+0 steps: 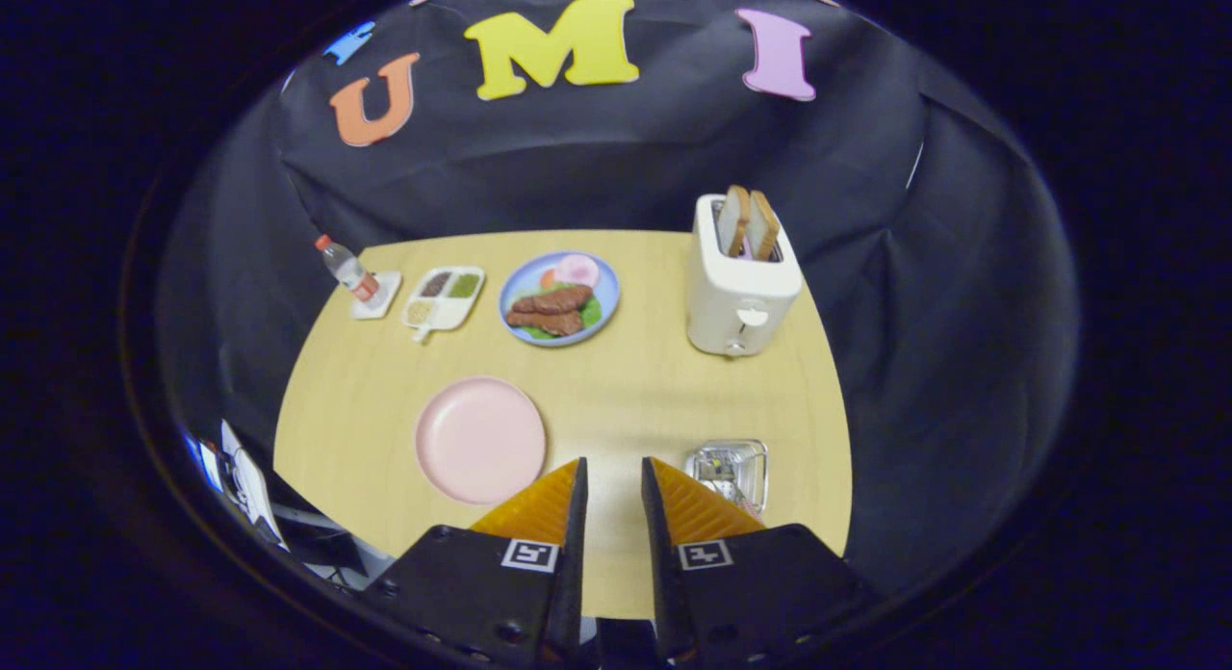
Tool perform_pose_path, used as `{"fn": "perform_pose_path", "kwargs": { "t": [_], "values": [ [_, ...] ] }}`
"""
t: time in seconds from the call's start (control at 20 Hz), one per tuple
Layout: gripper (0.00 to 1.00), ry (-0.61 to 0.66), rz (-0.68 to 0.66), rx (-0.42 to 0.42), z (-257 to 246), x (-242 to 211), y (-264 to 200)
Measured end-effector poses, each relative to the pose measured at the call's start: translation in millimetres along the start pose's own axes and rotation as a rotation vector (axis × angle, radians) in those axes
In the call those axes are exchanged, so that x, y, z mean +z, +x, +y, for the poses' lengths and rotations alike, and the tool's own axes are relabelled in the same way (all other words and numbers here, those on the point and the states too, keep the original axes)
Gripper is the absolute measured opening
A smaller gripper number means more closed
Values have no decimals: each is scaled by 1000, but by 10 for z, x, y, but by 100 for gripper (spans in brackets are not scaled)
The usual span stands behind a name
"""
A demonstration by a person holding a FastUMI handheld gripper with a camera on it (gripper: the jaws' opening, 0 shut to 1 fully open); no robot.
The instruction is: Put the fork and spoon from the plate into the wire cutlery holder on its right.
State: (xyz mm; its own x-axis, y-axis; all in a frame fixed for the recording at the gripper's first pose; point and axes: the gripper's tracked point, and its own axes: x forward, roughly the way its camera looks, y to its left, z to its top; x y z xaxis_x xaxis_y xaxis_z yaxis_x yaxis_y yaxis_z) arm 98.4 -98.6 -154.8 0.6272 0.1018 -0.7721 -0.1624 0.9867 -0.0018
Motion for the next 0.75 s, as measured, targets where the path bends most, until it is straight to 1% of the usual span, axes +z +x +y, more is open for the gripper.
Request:
{"fn": "perform_pose_path", "kwargs": {
  "t": [0.1,0.2,0.3,0.35,0.45,0.55,0.65,0.75],
  "values": [
    [35,2,-102,0,181,50,-201],
    [51,2,-215,3,372,128,-378],
    [74,-38,-332,5,579,191,-560],
    [85,-58,-384,-12,656,213,-658],
    [97,-65,-477,-28,819,255,-871],
    [96,-48,-562,-39,944,299,-1083],
    [96,-23,-681,-69,988,437,-1337],
    [96,14,-795,-116,992,538,-1648]
  ]
}}
